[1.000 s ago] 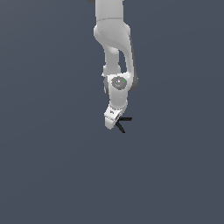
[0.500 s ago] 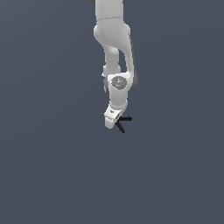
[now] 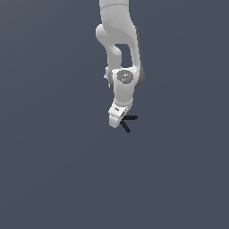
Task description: Pick up the object and move it to a goal position.
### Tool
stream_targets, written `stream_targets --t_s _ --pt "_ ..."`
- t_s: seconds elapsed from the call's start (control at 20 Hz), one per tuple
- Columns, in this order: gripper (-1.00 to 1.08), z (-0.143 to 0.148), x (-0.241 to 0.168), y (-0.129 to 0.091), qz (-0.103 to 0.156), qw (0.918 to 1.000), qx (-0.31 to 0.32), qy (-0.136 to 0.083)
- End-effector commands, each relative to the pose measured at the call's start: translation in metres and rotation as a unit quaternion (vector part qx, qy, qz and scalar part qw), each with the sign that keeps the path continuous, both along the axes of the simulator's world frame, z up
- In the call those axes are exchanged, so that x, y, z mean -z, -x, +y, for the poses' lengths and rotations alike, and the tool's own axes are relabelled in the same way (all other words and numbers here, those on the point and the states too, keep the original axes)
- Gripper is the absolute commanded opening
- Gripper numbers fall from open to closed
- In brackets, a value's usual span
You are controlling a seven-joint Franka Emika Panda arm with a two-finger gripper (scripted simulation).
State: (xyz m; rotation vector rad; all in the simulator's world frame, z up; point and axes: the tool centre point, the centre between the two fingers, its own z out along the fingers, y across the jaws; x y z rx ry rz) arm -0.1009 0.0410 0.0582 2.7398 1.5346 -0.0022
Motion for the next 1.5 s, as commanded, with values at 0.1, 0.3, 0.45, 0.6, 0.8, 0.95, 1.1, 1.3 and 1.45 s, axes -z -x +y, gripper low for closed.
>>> stream_targets --t_s 0.1,0.3,0.45,0.6,0.8,0.95,1.1,1.3,1.45 --pt "-1.00 0.010 -0.034 0.001 -0.001 1.0000 -0.001 0.000" --pt "-1.00 0.021 -0.071 0.002 -0.001 1.0000 -0.001 0.000" --pt "-1.00 0.031 -0.103 0.003 0.000 1.0000 -0.001 0.000" --pt "-1.00 0.041 -0.135 0.004 0.000 1.0000 -0.002 -0.001" --pt "-1.00 0.053 -0.175 0.005 0.000 1.0000 -0.002 -0.001" --pt "-1.00 0.062 -0.206 0.006 0.000 1.0000 -0.002 -0.002" --pt "-1.00 0.070 -0.236 0.006 0.000 1.0000 -0.002 -0.002" --pt "-1.00 0.080 -0.271 0.006 0.000 1.0000 -0.001 -0.001" --pt "-1.00 0.086 -0.293 0.005 0.000 1.0000 -0.001 -0.001"
